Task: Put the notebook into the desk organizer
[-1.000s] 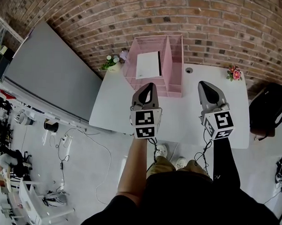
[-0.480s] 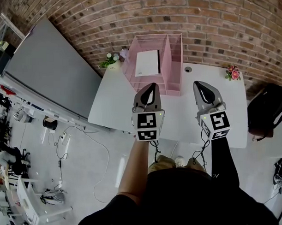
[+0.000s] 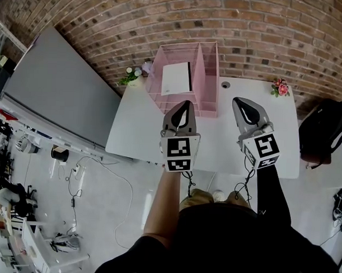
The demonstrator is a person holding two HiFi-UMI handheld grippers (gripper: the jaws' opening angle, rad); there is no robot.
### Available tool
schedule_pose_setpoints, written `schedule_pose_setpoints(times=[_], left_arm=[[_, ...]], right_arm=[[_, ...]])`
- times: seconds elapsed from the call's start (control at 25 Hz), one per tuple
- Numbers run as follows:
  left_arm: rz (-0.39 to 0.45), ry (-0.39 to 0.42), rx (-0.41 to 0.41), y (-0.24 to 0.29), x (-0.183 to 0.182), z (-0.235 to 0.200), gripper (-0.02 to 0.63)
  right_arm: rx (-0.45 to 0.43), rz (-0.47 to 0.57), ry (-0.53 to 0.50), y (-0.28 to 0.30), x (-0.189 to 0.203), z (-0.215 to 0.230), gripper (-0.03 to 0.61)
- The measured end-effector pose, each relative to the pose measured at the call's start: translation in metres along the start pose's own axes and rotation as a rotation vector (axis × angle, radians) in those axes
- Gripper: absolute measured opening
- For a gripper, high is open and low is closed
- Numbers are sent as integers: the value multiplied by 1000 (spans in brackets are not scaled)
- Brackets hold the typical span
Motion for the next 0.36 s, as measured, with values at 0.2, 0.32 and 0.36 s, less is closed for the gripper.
schedule_pose_setpoints(times=[0.2,0.32,0.36], left_arm=[[-5,8,4,2,2,0,9],[-9,6,4,3,4,-1,9],[-11,5,3,3,5,-1,9]], right_arm=[[3,-2,-6,0,0,0,0],[5,-6,-8,1,1,0,0],[6,-7,-8,1,1,0,0]])
Point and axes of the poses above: the fingertips, and each gripper's own axes: y forward along the fingers, z to its right, x out of its underside, the point moved 10 cm from there along -y, backward along the fingers, and after that the axes turned 9 degrees about y, right-handed, at the moved point
